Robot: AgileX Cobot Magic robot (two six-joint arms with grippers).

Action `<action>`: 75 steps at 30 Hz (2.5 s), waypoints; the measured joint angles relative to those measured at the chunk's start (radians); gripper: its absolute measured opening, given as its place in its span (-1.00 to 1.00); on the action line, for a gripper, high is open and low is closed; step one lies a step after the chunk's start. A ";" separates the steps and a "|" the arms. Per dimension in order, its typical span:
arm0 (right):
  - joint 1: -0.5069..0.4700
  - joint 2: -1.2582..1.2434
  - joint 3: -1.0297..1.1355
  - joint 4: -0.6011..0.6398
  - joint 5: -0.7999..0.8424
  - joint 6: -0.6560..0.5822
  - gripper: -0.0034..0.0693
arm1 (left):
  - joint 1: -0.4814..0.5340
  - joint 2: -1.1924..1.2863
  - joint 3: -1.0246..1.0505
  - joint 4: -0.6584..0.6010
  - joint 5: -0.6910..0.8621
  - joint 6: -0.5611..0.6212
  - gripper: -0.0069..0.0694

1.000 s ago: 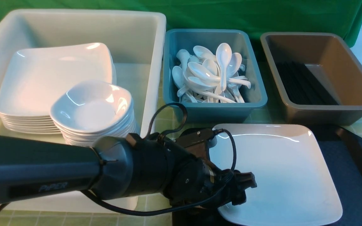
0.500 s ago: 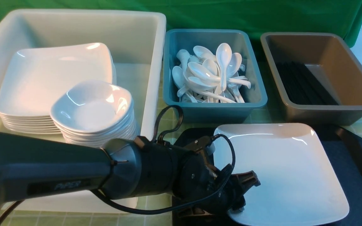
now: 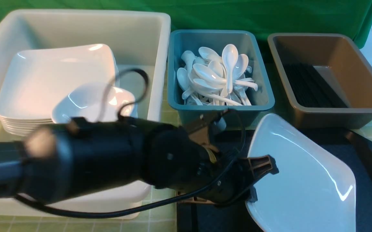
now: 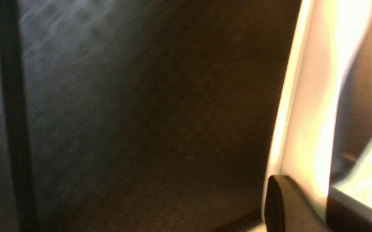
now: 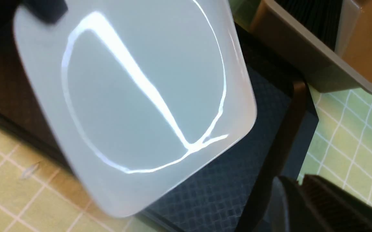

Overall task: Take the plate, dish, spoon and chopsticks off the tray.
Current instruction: Use the left arm to put the plate into the large storage box on the left

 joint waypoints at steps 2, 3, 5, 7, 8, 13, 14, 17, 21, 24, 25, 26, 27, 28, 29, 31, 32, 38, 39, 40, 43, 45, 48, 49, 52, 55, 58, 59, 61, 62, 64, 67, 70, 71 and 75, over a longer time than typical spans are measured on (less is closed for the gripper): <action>0.000 0.000 0.000 0.000 0.000 0.000 -0.76 | 0.000 -0.052 0.004 0.018 0.018 0.000 -0.79; 0.000 0.000 0.000 -0.001 0.000 0.000 -0.76 | 0.000 -0.067 0.004 0.019 0.018 0.000 -0.79; 0.000 0.000 0.000 -0.001 -0.001 0.000 -0.76 | 0.002 -0.112 0.004 0.027 0.016 -0.004 -0.79; 0.000 0.000 0.000 -0.001 -0.001 0.000 -0.76 | 0.009 -0.147 0.004 0.034 0.014 -0.006 -0.79; 0.000 0.000 0.000 -0.001 -0.003 0.000 -0.75 | 0.019 -0.166 0.005 0.035 0.014 -0.006 -0.79; 0.000 0.000 0.000 -0.003 -0.006 0.000 -0.72 | 0.155 -0.277 0.008 0.036 0.015 -0.002 -0.79; 0.000 0.000 0.000 -0.004 -0.006 0.000 -0.72 | 0.208 -0.309 0.008 0.037 0.018 0.003 -0.79; 0.000 0.000 0.000 -0.004 -0.007 0.000 -0.71 | 0.433 -0.419 0.000 0.038 0.061 0.038 -0.79; 0.000 0.000 0.000 -0.004 -0.007 0.010 -0.71 | 0.802 -0.524 -0.055 0.041 0.168 0.100 -0.79; 0.000 0.000 0.000 -0.004 -0.008 0.020 -0.71 | 1.046 -0.548 -0.075 0.023 0.212 0.144 -0.79; 0.000 0.000 0.000 -0.004 -0.010 0.022 -0.71 | 1.114 -0.548 -0.076 0.012 0.223 0.159 -0.79; 0.000 0.000 0.000 -0.004 -0.016 0.025 -0.71 | 1.205 -0.539 -0.076 -0.017 0.235 0.197 -0.79; 0.000 0.000 0.000 -0.004 -0.021 0.036 -0.71 | 1.268 -0.518 -0.074 -0.049 0.244 0.230 -0.79; 0.000 0.000 0.000 -0.004 -0.024 0.044 -0.71 | 1.300 -0.502 -0.071 -0.079 0.251 0.264 -0.79; 0.000 0.000 0.000 -0.004 -0.027 0.053 -0.71 | 1.350 -0.465 -0.069 -0.121 0.264 0.313 -0.79; 0.000 0.000 0.000 -0.004 -0.029 0.058 -0.71 | 1.393 -0.400 -0.065 -0.212 0.271 0.422 -0.79; 0.000 0.000 0.000 -0.004 -0.030 0.063 -0.71 | 1.403 -0.371 -0.063 -0.246 0.273 0.464 -0.79; 0.000 0.000 0.000 -0.004 -0.030 0.071 -0.70 | 1.408 -0.202 -0.061 -0.442 0.266 0.708 -0.79; 0.000 0.000 0.000 -0.004 -0.030 0.071 -0.70 | 1.408 -0.184 -0.061 -0.451 0.266 0.720 -0.79; 0.000 0.000 0.000 -0.004 -0.030 0.071 -0.69 | 1.408 -0.155 -0.061 -0.456 0.264 0.741 -0.79; 0.000 0.000 0.000 -0.004 -0.031 0.071 -0.68 | 1.408 -0.092 -0.061 -0.456 0.265 0.786 -0.79; 0.000 0.000 0.000 -0.004 -0.032 0.071 -0.67 | 1.408 -0.056 -0.061 -0.456 0.272 0.815 -0.79; 0.000 0.000 0.000 -0.004 -0.032 0.071 -0.67 | 1.408 -0.026 -0.061 -0.465 0.290 0.840 -0.79; 0.000 0.000 0.000 -0.004 -0.032 0.071 -0.67 | 1.408 -0.021 -0.061 -0.470 0.295 0.845 -0.79; 0.000 0.000 0.000 -0.004 -0.033 0.073 -0.66 | 1.408 0.002 -0.061 -0.488 0.314 0.894 -0.79; 0.000 0.000 0.000 -0.004 -0.036 0.081 -0.65 | 1.408 0.012 -0.061 -0.497 0.319 0.922 -0.79; 0.000 0.000 0.000 -0.004 -0.047 0.094 -0.65 | 1.408 0.014 -0.061 -0.500 0.323 0.936 -0.79; 0.000 0.000 0.000 -0.004 -0.050 0.097 -0.64 | 1.408 0.015 -0.061 -0.501 0.324 0.938 -0.79; 0.000 0.000 0.000 -0.004 -0.059 0.098 -0.64 | 1.408 0.016 -0.061 -0.503 0.327 0.944 -0.79; 0.000 0.000 0.000 -0.004 -0.071 0.098 -0.64 | 1.408 0.016 -0.061 -0.504 0.327 0.955 -0.79; 0.000 0.000 0.000 -0.004 -0.075 0.098 -0.64 | 1.408 0.016 -0.061 -0.505 0.327 0.971 -0.79; 0.000 0.000 0.000 -0.004 -0.076 0.098 -0.63 | 1.408 0.016 -0.061 -0.505 0.327 0.983 -0.76; 0.000 0.000 0.000 -0.004 -0.077 0.099 -0.62 | 1.408 0.016 -0.061 -0.487 0.331 1.009 -0.60; 0.000 0.000 0.000 -0.004 -0.077 0.099 -0.62 | 1.408 0.016 -0.061 -0.486 0.332 1.011 -0.60; 0.000 0.000 0.000 -0.004 -0.078 0.099 -0.61 | 1.408 0.016 -0.063 -0.456 0.353 1.067 -0.14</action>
